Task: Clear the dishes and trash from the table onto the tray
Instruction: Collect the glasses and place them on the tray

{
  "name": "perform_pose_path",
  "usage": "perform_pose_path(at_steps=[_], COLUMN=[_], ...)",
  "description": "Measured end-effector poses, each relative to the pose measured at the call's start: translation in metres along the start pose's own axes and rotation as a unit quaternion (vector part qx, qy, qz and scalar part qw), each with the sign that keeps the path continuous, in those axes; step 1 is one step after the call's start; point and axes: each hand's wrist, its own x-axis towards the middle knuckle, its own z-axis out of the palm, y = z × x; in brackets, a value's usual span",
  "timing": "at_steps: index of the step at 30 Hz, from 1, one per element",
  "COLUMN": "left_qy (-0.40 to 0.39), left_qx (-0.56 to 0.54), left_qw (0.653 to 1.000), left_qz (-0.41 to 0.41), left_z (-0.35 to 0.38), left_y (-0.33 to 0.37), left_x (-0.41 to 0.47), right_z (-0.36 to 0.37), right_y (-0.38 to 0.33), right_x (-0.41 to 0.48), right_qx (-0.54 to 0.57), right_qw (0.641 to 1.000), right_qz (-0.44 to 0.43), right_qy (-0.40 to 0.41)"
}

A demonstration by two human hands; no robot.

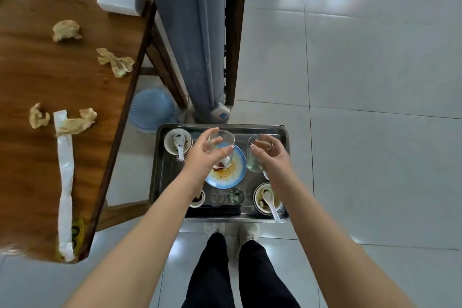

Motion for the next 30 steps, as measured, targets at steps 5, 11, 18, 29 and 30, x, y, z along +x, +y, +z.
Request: perform_pose_path(at_steps=[5, 11, 18, 29, 30], left_qy=[-0.031, -0.04, -0.022, -0.04, -0.044], left_qx=[-0.001, -0.018, -0.055, -0.09, -0.09], left_qw=[1.0, 0.999, 0.998, 0.995, 0.995], left_qz=[0.001, -0.009, -0.021, -0.013, -0.013], left_z=[-0.006, 0.0, 0.009, 0.023, 0.025], left_y=[-0.029, -0.062, -0.1, -0.125, -0.128], left_x=[0.016, 0.033, 0.062, 0.091, 0.094], right_z=[-0.002, -0.017, -0.038, -0.048, -0.049], right_y=[0.04, 0.09, 0.133, 0.179, 0.181], right_x=[0.013, 0.025, 0.053, 0.074, 0.076], right_qx=[-0.029, -0.078, -0.103, -0.187, -0.198], right_qw=[0.999, 0.996, 0.992, 0.98, 0.978], right_qz=[-0.006, 0.028, 0.054, 0.058, 0.06], right_qy=[0.035, 0.043, 0.039, 0.028, 0.027])
